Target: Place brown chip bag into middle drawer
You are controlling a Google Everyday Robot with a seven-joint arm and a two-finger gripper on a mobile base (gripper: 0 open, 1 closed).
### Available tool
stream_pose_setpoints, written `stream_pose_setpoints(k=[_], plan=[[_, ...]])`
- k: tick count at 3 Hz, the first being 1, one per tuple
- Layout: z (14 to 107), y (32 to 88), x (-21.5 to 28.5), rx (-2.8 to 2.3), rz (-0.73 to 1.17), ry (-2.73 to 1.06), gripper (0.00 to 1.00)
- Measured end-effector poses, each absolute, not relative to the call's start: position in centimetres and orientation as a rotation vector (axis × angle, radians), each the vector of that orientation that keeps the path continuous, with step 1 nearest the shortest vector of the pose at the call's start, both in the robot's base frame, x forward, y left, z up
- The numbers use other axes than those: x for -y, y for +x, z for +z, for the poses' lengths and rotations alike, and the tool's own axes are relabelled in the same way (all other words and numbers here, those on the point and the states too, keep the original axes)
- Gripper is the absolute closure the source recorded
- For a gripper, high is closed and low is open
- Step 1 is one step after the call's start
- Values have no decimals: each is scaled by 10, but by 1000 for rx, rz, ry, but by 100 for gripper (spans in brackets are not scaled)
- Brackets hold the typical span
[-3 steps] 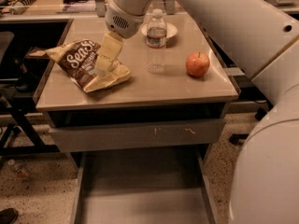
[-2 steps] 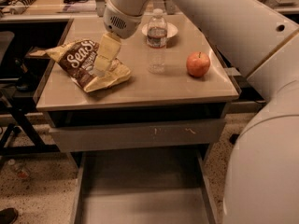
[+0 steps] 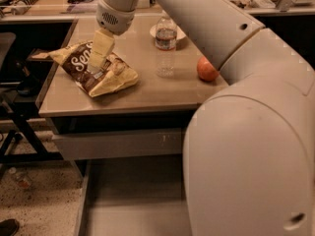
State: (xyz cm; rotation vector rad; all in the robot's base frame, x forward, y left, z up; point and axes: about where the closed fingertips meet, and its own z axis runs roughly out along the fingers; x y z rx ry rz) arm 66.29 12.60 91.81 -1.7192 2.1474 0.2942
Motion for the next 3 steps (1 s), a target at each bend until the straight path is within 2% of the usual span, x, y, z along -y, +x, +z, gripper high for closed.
stream_pose_setpoints(k=[3], plan=[[881,704,-136,-2240,322,-1707,0]])
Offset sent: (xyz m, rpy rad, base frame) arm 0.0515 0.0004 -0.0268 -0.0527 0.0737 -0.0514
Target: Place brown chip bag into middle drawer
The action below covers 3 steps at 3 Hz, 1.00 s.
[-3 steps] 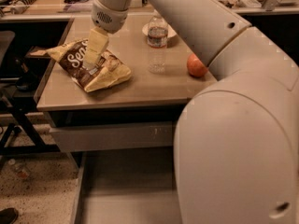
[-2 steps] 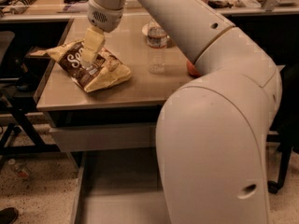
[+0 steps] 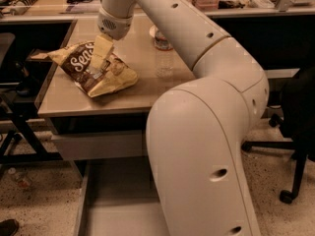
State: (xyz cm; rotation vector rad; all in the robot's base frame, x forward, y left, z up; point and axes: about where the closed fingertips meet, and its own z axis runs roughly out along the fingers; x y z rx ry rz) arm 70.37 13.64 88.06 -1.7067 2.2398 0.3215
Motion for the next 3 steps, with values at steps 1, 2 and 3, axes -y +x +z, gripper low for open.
stream_pose_setpoints(k=[1,2,3], plan=[[863,710,-139,-2274,358,-1701,0],[852,709,-146,-2288,415,-1696,0],[850,713,-150,-2279,413,-1690,19]])
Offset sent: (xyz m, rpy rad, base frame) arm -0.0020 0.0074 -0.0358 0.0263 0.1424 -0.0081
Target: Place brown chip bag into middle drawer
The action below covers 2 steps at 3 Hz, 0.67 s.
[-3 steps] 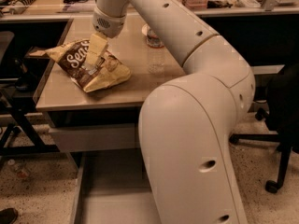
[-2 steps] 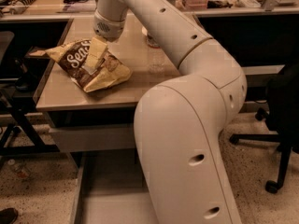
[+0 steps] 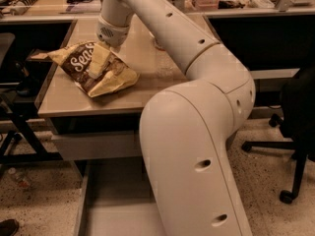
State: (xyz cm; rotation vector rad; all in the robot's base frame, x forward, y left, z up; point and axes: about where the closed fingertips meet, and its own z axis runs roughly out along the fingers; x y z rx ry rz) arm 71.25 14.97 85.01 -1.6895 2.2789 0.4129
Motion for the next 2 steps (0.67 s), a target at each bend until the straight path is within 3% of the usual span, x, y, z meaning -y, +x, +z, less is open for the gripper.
stream_pose_setpoints(k=[2], plan=[[850,713,-150,-2279,413,-1690,65]])
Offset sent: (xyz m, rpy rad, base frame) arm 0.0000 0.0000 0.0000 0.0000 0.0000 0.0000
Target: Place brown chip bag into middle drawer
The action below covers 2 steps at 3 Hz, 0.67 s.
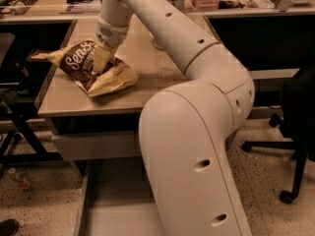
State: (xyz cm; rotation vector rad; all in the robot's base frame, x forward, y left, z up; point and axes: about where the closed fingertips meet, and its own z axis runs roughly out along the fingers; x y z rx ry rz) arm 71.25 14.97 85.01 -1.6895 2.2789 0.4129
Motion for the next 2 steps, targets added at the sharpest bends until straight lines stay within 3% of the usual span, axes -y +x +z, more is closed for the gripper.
stream_pose_setpoints(k=[1,2], plan=[[850,713,-150,-2279,413,-1689,89],[850,713,-150,-2279,413,-1689,100]])
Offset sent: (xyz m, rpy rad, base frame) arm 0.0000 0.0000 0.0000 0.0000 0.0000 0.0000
